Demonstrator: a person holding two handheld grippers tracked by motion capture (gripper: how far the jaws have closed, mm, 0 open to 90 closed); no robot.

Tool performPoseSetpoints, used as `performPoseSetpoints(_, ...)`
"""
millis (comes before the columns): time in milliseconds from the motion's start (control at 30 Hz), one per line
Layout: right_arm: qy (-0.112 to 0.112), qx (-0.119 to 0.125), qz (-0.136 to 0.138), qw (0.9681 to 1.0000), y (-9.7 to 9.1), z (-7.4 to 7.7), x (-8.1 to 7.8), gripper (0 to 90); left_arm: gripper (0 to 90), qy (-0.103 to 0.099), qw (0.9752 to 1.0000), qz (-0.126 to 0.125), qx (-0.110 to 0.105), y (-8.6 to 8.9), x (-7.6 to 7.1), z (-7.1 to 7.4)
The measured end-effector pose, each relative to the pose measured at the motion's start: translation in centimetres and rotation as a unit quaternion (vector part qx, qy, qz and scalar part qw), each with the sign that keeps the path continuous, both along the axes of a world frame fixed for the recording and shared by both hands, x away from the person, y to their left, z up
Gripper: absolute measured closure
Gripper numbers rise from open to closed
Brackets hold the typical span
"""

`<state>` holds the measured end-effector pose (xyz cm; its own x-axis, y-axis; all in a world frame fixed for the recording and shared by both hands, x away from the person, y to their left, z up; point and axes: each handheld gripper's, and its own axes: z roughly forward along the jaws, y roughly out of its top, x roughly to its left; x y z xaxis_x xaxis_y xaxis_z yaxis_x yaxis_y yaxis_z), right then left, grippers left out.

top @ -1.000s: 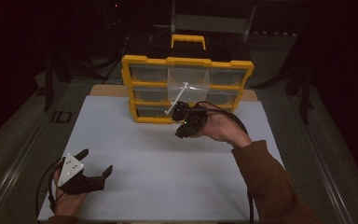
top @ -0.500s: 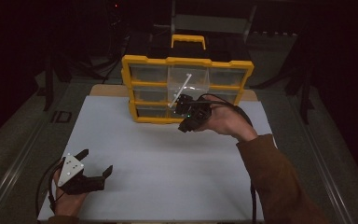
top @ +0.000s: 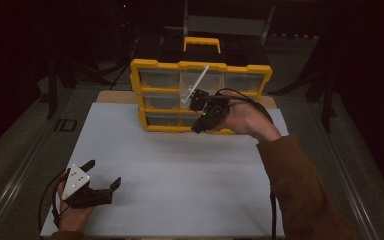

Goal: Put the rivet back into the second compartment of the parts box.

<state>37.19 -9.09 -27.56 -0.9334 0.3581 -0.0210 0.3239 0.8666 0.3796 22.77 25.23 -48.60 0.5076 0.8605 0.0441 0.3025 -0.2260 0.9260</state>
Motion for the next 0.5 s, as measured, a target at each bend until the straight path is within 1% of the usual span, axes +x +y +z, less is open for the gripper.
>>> performPoseSetpoints(200,-0.004,0.005,-0.001,1.0,0.1,1.1,0.4,82.8,0.0,0.001,1.0,-0.001,0.0,0.0,0.0,0.0)
performPoseSetpoints(300,-0.005,0.015,-0.006,0.9999,-0.1,1.8,0.8,82.8,0.0,0.001,1.0,0.0,0.0,0.0,0.0,0.0)
performPoseSetpoints(500,-0.008,0.02,-0.017,0.9996,-0.3,2.9,1.5,82.8,0.0,0.002,1.0,-0.001,0.0,0.0,0.0,0.0)
